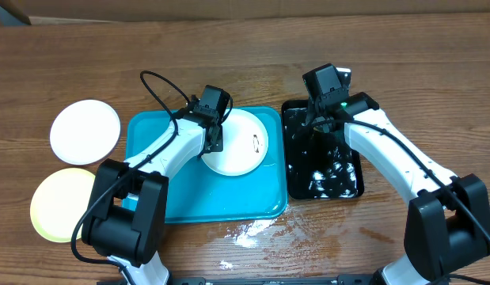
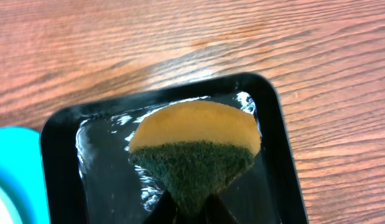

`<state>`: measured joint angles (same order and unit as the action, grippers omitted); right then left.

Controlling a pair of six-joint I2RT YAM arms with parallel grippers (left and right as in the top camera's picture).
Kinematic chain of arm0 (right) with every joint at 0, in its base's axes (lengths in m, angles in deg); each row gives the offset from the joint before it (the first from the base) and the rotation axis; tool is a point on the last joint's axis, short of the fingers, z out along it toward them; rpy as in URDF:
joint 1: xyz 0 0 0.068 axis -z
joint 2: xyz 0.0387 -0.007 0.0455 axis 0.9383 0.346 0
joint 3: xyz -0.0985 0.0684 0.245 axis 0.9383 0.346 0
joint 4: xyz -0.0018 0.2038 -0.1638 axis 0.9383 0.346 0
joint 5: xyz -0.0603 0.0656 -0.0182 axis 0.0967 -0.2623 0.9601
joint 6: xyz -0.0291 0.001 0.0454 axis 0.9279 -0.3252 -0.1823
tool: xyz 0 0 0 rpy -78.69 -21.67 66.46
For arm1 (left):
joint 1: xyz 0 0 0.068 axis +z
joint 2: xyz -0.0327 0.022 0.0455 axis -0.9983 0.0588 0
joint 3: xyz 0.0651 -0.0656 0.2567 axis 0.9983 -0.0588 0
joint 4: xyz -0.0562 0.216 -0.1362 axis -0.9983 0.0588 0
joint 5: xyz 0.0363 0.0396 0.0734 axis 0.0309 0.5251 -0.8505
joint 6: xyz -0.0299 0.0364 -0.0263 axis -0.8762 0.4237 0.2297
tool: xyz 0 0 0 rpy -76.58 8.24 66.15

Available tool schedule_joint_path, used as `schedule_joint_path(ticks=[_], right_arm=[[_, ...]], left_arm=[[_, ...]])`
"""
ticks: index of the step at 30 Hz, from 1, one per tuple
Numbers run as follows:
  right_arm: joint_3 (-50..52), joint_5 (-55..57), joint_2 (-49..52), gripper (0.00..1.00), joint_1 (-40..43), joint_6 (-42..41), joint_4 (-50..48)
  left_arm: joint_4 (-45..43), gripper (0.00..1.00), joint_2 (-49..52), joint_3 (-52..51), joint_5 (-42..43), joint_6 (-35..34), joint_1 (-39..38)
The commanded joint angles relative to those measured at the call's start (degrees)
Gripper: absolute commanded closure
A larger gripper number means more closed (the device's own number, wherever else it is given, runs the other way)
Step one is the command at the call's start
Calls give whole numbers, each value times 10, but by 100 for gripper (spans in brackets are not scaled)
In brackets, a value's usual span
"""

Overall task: Clean dirty plates on tray and stack at the side
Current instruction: 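Rub the sponge around the black tray with the right gripper, then carry the sponge with the right gripper over to the white plate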

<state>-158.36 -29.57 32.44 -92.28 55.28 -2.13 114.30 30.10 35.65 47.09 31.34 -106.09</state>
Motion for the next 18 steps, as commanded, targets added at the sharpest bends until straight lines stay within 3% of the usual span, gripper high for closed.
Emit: schedule_joint_path(ticks=[1, 6, 9, 12, 16, 18], right_arm=[[2, 27, -3, 96, 2, -4, -22], [2, 40, -3, 96, 5, 24, -16], [-14, -122, -3, 96, 9, 80, 11], [-20, -184, -3, 96, 9, 69, 12], [-20, -355, -3, 96, -4, 47, -39], [-20, -339, -2, 96, -24, 38, -65]], left_arm=[[-2, 96, 0, -8, -23, -12, 2], [-8, 96, 0, -8, 7, -12, 3], [-8, 96, 0, -8, 17, -12, 3], [-9, 96, 0, -8, 30, -12, 3], [-10, 96, 0, -8, 45, -12, 3], [-10, 96, 0, -8, 65, -12, 3]])
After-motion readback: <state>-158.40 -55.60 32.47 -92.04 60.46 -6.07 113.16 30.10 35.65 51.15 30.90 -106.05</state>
